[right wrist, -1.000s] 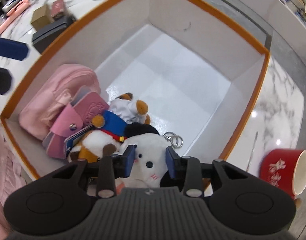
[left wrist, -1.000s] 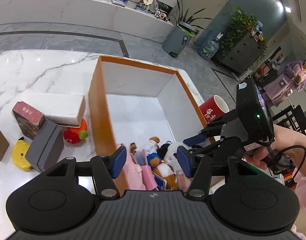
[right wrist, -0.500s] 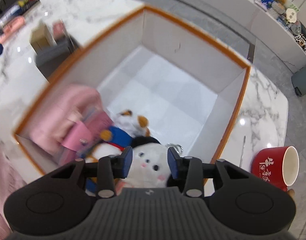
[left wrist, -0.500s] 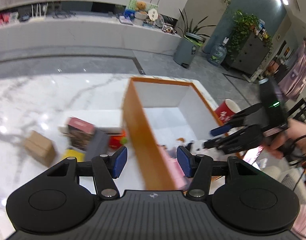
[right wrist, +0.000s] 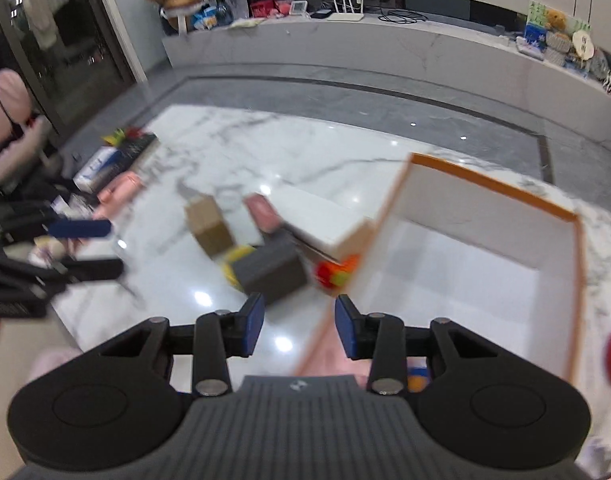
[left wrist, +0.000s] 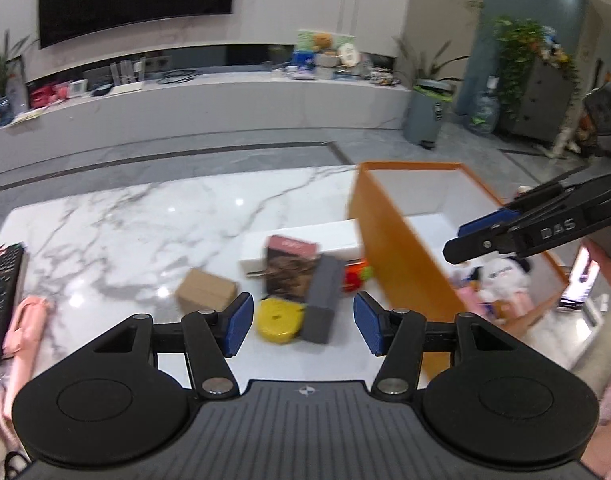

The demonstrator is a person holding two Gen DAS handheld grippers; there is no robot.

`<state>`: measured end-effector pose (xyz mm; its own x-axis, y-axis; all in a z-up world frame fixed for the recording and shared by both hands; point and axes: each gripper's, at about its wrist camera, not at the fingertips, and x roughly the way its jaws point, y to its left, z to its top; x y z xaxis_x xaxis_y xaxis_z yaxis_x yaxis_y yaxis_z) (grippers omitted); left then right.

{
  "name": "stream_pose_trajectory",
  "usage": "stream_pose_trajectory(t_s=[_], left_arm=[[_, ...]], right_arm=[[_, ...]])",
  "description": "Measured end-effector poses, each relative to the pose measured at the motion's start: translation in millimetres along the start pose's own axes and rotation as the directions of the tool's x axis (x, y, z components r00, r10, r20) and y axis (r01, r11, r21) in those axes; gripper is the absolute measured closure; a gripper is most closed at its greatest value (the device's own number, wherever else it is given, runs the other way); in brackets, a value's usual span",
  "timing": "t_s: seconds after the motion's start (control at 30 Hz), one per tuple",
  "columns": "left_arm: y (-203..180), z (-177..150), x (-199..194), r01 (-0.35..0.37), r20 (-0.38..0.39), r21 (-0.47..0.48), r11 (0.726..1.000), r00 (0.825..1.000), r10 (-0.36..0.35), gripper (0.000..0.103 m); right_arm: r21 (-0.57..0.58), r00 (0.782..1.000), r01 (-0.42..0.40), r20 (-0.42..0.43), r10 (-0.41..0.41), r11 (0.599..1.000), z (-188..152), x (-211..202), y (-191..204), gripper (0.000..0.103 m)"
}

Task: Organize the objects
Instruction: 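Withdraw both tools from the box back toward the table, then move the left tool to the maroon book while the right tool approaches the dark gray case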

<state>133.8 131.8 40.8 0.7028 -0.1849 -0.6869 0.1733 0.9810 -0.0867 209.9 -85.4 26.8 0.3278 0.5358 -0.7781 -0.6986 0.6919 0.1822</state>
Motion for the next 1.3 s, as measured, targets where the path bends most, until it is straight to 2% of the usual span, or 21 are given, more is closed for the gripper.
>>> stream_pose_trajectory(t_s=[0.07, 0.17, 0.23, 0.3, 0.43, 0.57, 0.67, 0.77, 0.83, 0.9, 0.97, 1.07, 1.13, 1.2, 1.27, 1.3], left_arm=[[11.7, -1.1, 8.7, -0.028, -0.013, -0.035, 0.999, 1.000, 0.028, 0.032], [35.2, -1.2, 24.9, -0.063, -0.041, -0.138, 0.988, 0.997, 0.057, 0.030], [54.4, 1.5, 39.8, -0.069, -0.068, -0.252, 0.965, 0.996, 0.053, 0.028], [69.4, 3.5, 53.3, -0.079, -0.089, -0.362, 0.929, 0.995, 0.050, 0.026], [86.1, 5.9, 74.2, -0.065, -0.093, -0.479, 0.875, 0.995, 0.023, 0.024], [80.8, 19.9, 93.9, -0.004, -0.085, -0.467, 0.884, 0.996, -0.041, 0.025], [73.4, 32.3, 106.0, 0.013, -0.082, -0.434, 0.901, 0.995, -0.054, 0.025], [60.4, 45.4, 113.7, 0.054, -0.076, -0.327, 0.943, 0.994, -0.083, 0.025], [51.7, 52.8, 115.5, 0.078, -0.063, -0.214, 0.974, 0.994, -0.094, 0.025], [45.3, 57.4, 113.9, 0.094, -0.045, -0.088, 0.992, 0.994, -0.098, 0.028], [39.6, 59.5, 111.1, 0.107, -0.044, 0.020, 0.994, 0.993, -0.106, 0.029], [34.4, 60.9, 107.8, 0.153, -0.070, 0.162, 0.975, 0.987, -0.143, 0.029], [27.9, 59.8, 108.4, 0.177, -0.104, 0.277, 0.944, 0.983, -0.154, 0.029], [18.9, 55.7, 112.4, 0.193, -0.157, 0.434, 0.880, 0.978, -0.137, 0.029], [6.0, 46.9, 118.9, 0.183, -0.193, 0.593, 0.784, 0.978, -0.082, 0.027], [-2.7, 41.4, 123.7, 0.172, -0.202, 0.677, 0.716, 0.978, -0.044, 0.026]], right_arm=[[0.039, 1.000, -0.028, -0.002, 0.028, 0.999, 5.1, 12.6, 8.6, 0.050], [0.062, 0.999, -0.047, -0.007, 0.047, 0.997, 15.2, 38.1, 21.4, 0.046], [0.071, 0.999, -0.040, -0.022, 0.041, 0.997, 22.0, 53.3, 27.1, 0.042], [0.102, 0.999, -0.019, -0.047, 0.024, 0.995, 29.2, 74.7, 29.3, 0.042], [0.195, 0.994, 0.011, -0.105, 0.010, 0.981, 39.4, 108.8, 22.0, 0.042], [0.212, 0.990, 0.043, -0.144, -0.013, 0.976, 44.0, 128.0, 20.0, 0.042], [0.204, 0.983, 0.069, -0.183, -0.031, 0.977, 42.7, 137.8, 22.2, 0.042], [0.209, 0.980, 0.071, -0.197, -0.029, 0.975, 41.9, 144.3, 24.8, 0.042], [0.202, 0.977, 0.071, -0.209, -0.027, 0.977, 41.5, 150.0, 26.6, 0.041], [0.177, 0.975, 0.078, -0.217, -0.039, 0.981, 39.6, 154.3, 29.1, 0.041], [0.159, 0.975, 0.073, -0.220, -0.037, 0.985, 37.6, 156.4, 29.1, 0.041], [0.140, 0.972, 0.067, -0.231, -0.033, 0.988, 35.8, 156.6, 26.6, 0.047], [0.125, 0.969, 0.061, -0.247, -0.029, 0.990, 36.6, 153.9, 26.1, 0.053], [0.083, 0.964, 0.066, -0.263, -0.042, 0.994, 36.6, 150.2, 28.2, 0.057], [0.052, 0.961, 0.069, -0.272, -0.052, 0.996, 35.0, 146.5, 29.4, 0.060], [0.041, 0.960, 0.068, -0.275, -0.054, 0.997, 34.5, 145.4, 29.3, 0.061]])
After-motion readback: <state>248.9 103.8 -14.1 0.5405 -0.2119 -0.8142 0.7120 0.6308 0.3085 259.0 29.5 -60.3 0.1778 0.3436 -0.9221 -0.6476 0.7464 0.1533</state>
